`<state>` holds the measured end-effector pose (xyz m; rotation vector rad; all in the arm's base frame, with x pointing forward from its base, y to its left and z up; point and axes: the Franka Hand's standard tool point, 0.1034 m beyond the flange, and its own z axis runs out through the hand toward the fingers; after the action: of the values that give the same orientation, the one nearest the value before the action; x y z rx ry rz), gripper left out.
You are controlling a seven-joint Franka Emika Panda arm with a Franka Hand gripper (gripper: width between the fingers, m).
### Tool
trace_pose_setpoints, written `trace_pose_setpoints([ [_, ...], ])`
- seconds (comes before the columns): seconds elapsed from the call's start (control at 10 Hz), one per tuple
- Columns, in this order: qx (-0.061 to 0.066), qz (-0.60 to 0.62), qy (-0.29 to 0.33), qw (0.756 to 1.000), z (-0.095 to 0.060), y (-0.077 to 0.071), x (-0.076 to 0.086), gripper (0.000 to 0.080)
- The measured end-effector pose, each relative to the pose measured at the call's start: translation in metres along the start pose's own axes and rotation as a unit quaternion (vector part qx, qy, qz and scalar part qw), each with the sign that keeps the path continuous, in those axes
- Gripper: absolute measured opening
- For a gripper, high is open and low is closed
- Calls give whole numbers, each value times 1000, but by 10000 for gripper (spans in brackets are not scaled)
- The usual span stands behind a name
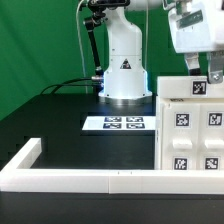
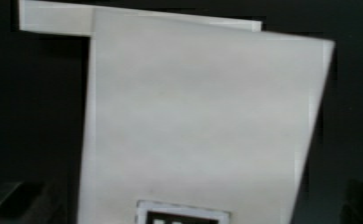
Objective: Assemble cabinet
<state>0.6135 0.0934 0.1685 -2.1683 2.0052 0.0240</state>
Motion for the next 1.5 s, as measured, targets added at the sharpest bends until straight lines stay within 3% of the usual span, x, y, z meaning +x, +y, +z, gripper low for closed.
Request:
trace_pose_setpoints([
  [0.3, 15, 0, -10, 1000, -18, -5, -7, 797],
  [0.5, 12, -23, -10, 1000, -14, -4, -8, 797],
  [0.7, 10, -148, -1, 989, -10, -11, -10, 797],
  [1.0, 7, -351, -1, 936, -10, -16, -13, 797],
  [1.1, -2, -385, -7, 923, -10, -17, -13, 797],
  [1.2, 0, -405, -5, 914, -9, -17, -13, 797],
  [1.5, 0, -523, -5, 852, -9, -17, -12, 797],
])
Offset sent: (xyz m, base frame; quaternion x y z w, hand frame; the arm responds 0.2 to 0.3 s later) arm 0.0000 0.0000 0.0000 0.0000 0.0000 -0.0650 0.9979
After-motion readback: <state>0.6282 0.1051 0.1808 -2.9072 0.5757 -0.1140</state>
